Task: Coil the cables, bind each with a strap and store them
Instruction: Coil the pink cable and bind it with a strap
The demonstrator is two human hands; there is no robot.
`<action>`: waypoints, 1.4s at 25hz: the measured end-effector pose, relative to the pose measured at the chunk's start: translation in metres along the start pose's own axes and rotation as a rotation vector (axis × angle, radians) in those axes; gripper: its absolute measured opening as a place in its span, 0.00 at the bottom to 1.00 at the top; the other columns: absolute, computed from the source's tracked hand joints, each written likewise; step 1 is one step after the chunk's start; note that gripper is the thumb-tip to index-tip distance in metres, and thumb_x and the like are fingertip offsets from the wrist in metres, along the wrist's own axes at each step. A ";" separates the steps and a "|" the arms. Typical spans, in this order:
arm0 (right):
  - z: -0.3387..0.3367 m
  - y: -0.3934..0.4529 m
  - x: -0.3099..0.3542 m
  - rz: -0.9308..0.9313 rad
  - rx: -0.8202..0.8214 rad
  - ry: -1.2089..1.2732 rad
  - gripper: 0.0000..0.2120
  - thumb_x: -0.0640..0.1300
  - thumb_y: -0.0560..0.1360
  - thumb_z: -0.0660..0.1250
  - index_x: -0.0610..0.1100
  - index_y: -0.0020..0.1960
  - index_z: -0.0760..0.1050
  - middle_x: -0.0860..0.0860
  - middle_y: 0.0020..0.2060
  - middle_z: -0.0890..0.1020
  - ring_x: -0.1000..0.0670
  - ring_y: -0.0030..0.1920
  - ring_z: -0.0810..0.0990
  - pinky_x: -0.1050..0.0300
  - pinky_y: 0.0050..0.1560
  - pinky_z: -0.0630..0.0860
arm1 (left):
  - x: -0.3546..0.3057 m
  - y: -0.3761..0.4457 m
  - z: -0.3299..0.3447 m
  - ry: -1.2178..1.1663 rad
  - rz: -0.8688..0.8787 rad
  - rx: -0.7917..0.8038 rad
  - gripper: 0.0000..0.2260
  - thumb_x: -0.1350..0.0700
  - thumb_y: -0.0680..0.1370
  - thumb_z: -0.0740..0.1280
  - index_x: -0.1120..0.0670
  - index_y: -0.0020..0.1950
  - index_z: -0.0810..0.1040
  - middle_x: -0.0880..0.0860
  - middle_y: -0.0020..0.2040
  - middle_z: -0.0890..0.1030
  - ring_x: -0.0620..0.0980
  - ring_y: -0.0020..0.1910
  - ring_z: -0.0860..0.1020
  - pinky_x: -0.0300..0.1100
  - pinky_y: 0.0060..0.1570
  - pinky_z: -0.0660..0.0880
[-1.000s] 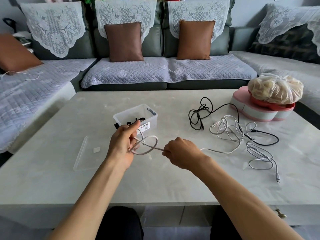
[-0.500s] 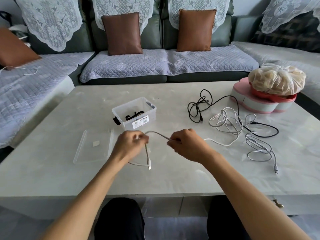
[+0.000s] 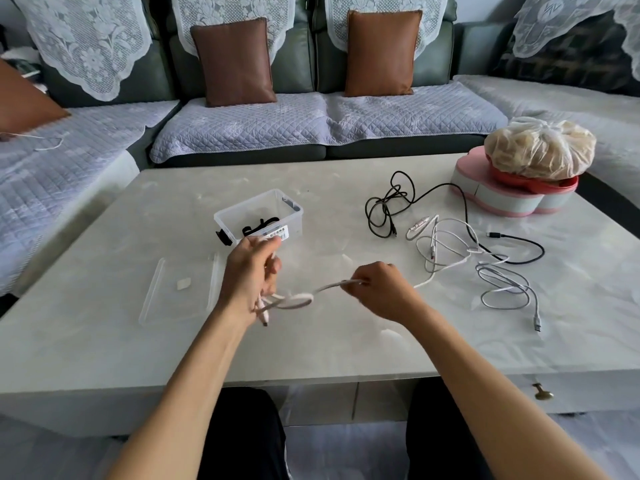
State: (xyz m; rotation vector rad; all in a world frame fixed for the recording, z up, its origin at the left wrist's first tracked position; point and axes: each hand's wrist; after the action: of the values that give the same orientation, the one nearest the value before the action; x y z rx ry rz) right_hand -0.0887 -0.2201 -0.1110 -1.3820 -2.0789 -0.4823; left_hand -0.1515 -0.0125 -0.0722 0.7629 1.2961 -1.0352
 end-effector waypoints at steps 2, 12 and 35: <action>-0.007 0.000 -0.003 0.089 -0.056 0.139 0.11 0.48 0.73 0.71 0.45 0.35 0.77 0.52 0.27 0.75 0.52 0.29 0.71 0.62 0.27 0.66 | 0.008 0.004 -0.009 0.454 0.112 0.114 0.20 0.44 0.67 0.74 0.45 0.55 0.75 0.47 0.39 0.81 0.43 0.30 0.75 0.37 0.31 0.71; -0.007 -0.003 0.002 0.001 -0.027 0.158 0.09 0.46 0.76 0.68 0.44 0.40 0.81 0.48 0.32 0.81 0.60 0.24 0.71 0.70 0.26 0.65 | 0.010 0.006 0.000 -0.417 -0.134 -0.237 0.05 0.59 0.75 0.65 0.55 0.40 0.79 0.51 0.38 0.82 0.48 0.44 0.82 0.43 0.49 0.76; 0.016 -0.008 -0.045 -0.045 -0.200 -0.065 0.13 0.54 0.74 0.70 0.43 0.45 0.81 0.45 0.39 0.82 0.42 0.41 0.79 0.51 0.39 0.76 | 0.040 -0.008 0.057 0.567 -0.079 0.569 0.15 0.51 0.81 0.62 0.58 0.47 0.85 0.55 0.34 0.76 0.46 0.27 0.70 0.40 0.28 0.64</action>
State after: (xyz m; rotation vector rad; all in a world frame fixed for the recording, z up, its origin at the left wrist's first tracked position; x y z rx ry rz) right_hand -0.0874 -0.2458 -0.1526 -1.4838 -2.1658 -0.6883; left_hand -0.1382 -0.0746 -0.1022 1.5285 1.5245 -1.3290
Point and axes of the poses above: each hand's wrist, its own y-axis towards the middle knuckle, its own z-axis out of the palm, x = y × z
